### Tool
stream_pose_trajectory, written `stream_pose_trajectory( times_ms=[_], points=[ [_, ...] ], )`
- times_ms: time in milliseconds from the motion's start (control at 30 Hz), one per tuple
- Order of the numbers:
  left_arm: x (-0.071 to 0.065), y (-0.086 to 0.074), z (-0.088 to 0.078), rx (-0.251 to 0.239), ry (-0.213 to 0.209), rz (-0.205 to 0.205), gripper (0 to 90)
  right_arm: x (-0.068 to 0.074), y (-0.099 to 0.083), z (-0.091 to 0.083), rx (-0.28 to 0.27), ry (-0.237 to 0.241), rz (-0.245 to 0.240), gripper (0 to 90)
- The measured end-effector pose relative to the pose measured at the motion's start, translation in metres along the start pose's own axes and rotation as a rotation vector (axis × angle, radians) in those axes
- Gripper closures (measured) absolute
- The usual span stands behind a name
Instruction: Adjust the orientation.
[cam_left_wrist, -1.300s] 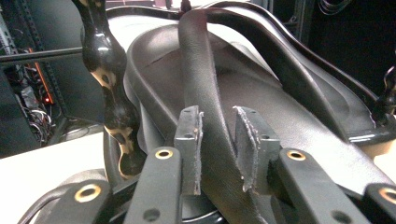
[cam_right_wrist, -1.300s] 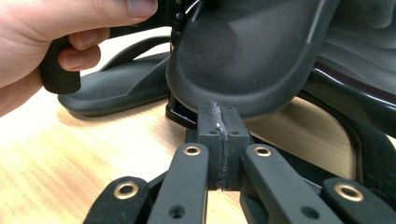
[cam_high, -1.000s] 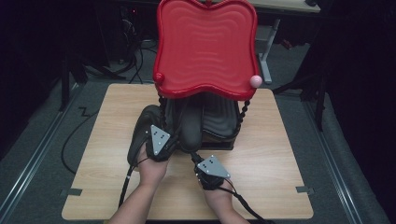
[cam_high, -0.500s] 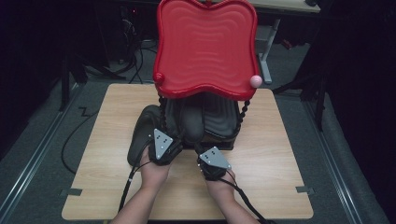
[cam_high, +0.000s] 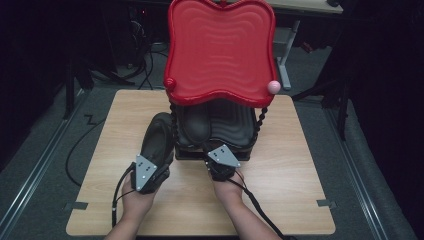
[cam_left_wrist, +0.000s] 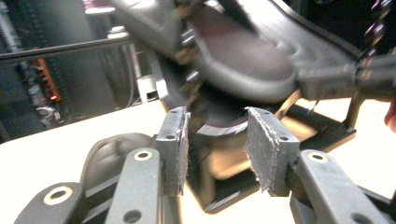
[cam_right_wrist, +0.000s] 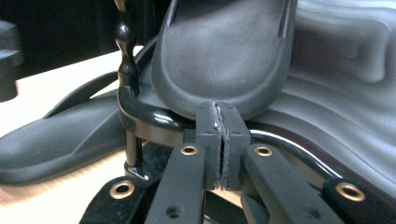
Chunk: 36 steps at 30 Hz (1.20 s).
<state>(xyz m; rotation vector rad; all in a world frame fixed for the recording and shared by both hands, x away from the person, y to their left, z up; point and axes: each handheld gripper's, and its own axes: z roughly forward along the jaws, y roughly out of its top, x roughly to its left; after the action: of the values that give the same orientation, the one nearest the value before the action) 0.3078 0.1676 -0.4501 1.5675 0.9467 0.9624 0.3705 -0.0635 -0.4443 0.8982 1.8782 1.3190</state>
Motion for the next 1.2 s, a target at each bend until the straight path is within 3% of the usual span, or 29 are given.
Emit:
stream_pose_trajectory(
  times_ms=[167,433,567,667,867,1000,1200],
  points=[
    [0.019,-0.022,-0.01,0.027,0.033,-0.063,59.3,0.006,0.004,0.007,0.014,0.002,-0.011,87.9],
    [0.018,-0.022,-0.01,0.027,0.014,-0.061,59.2,0.008,0.007,0.017,0.027,0.0,-0.017,86.1],
    [0.016,-0.021,-0.009,0.025,0.01,-0.058,59.3,0.003,0.015,0.011,-0.027,-0.002,-0.008,78.9],
    [0.012,-0.022,-0.007,0.033,0.003,-0.059,59.2,-0.009,0.033,0.019,-0.062,-0.04,-0.001,75.1],
    [0.007,-0.023,-0.007,0.045,-0.013,-0.052,59.3,-0.026,0.064,0.057,-0.084,-0.101,0.02,71.7],
    [0.008,-0.026,-0.009,0.055,-0.017,-0.049,59.3,-0.03,0.067,0.077,-0.052,-0.149,0.042,83.0],
    [0.013,-0.029,-0.012,0.059,-0.016,-0.054,59.4,-0.031,0.067,0.077,-0.089,-0.264,0.063,85.6]
  ],
)
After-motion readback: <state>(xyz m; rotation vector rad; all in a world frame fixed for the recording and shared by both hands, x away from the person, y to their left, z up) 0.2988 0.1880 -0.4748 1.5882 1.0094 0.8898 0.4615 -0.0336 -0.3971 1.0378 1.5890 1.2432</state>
